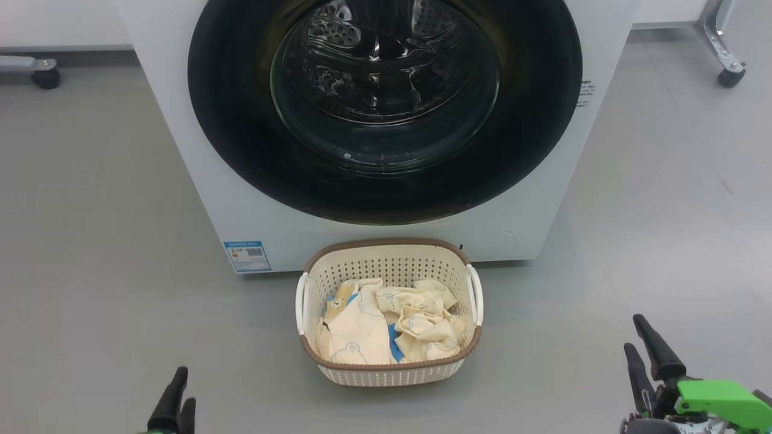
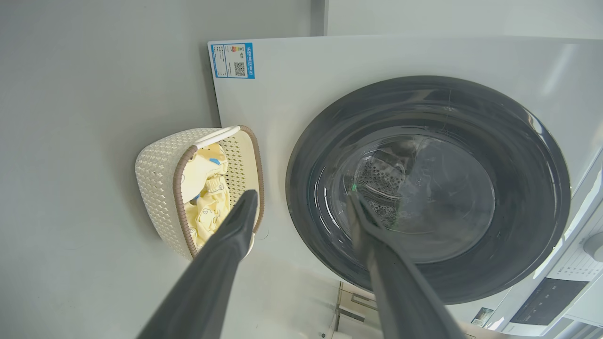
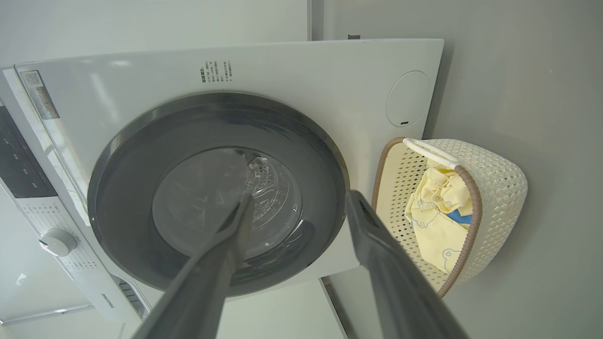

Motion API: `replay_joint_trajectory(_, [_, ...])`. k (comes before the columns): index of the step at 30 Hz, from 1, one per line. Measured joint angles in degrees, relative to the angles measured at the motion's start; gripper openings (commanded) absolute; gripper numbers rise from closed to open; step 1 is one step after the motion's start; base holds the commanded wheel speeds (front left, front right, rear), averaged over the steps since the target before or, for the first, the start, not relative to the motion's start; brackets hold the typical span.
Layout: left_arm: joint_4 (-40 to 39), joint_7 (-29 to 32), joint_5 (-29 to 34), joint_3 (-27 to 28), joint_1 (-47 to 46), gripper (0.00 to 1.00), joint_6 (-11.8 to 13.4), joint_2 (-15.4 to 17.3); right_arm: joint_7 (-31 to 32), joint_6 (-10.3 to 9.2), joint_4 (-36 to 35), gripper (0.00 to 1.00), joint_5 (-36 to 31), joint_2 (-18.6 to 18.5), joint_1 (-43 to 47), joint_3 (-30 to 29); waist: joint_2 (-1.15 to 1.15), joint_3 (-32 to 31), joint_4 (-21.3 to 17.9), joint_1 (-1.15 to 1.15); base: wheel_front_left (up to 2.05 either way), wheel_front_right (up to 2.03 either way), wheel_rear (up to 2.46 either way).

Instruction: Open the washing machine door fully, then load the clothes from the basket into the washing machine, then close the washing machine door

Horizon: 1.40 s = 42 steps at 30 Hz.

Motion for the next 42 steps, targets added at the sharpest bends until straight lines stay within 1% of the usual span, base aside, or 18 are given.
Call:
replay_joint_trajectory(3, [-0.26,-0.22,0.65,-0.09,0.0,1.0,0.0,0.02,-0.42,0.0,-0.33,1.0,-0.45,-0.01,0.0,0.23,0.0,0.02,0.01,0.0,0.0,0.0,0.0])
replay_joint_trajectory(10, [-1.2,-1.71,4.64,-0.45,0.01,1.0,-0.01,0.07,-1.38,0.0,-1.56,1.0,-4.05,-0.03,-0.01,1.13,0.0,0.11,0.03,0.0,0.0,0.0,0.0])
replay_joint_trajectory(31, [-3.24,-5.16,17.75,-1.72,0.05,1.0,-0.03,0.59,-4.87,0.0,-4.9,1.0,-19.71,-0.66,-0.2,2.82,0.0,0.33,0.1,0.0,0.0,0.0,0.0])
replay_joint_trajectory(32, [-3.24,-5.16,17.75,-1.72,0.05,1.0,-0.03,0.59,-4.87,0.0,-4.9,1.0,-19.71,-0.66,-0.2,2.82,0.0,0.33,0.1,0.0,0.0,0.0,0.0])
replay_joint_trajectory(42, [-3.91,-6.78,24.7,-2.36,0.1,1.0,-0.03,1.16,-6.67,0.0,-6.02,1.0,-28.52,-1.01,-0.53,3.39,0.0,0.43,0.19,0.0,0.0,0.0,0.0])
